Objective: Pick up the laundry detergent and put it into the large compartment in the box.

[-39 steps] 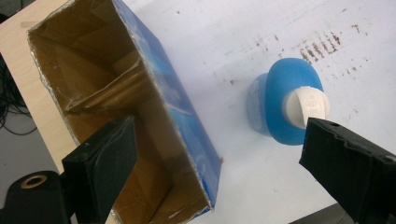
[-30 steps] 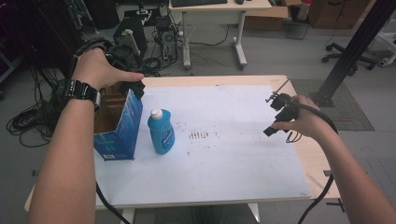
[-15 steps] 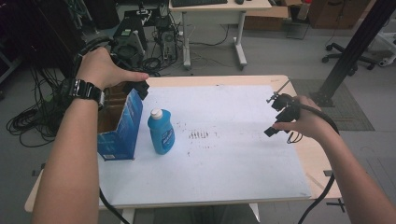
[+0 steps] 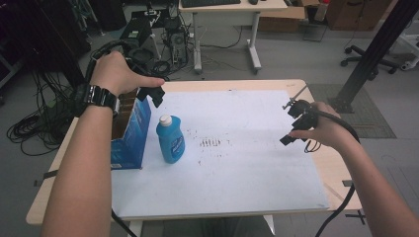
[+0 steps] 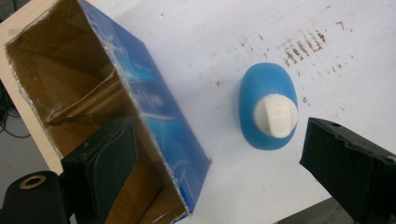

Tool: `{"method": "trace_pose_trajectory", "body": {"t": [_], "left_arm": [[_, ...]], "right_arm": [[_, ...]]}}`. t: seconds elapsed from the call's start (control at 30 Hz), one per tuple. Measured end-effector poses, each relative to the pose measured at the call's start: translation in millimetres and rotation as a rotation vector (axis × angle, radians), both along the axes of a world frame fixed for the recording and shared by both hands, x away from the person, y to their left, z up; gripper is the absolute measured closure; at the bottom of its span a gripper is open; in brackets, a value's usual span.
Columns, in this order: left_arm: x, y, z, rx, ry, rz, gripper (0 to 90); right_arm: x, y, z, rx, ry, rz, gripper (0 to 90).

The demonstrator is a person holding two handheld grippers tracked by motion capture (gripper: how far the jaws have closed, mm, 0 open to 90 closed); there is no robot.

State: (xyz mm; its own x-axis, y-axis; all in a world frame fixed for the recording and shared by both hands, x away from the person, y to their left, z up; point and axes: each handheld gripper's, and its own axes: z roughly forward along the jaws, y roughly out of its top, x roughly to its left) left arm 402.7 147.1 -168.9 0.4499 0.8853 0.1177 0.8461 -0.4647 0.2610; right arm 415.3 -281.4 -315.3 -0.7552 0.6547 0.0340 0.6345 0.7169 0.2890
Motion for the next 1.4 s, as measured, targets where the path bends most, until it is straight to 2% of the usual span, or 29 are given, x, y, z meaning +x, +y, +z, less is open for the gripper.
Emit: {"method": "trace_pose_trajectory", "body": {"t": [0.47, 1.4], "left_arm": [[-0.1, -15.7, -8.3, 0.008, 0.019, -0.019, 11.2], [3.8, -28.3, -26.0, 0.012, 0.054, -0.040, 11.4]], "right_arm": [[-2.0, -1.9, -0.9, 0.006, 0.001, -0.005, 13.6], [-0.8, -5.8, -3.9, 0.007, 0.007, -0.010, 13.5]]}}
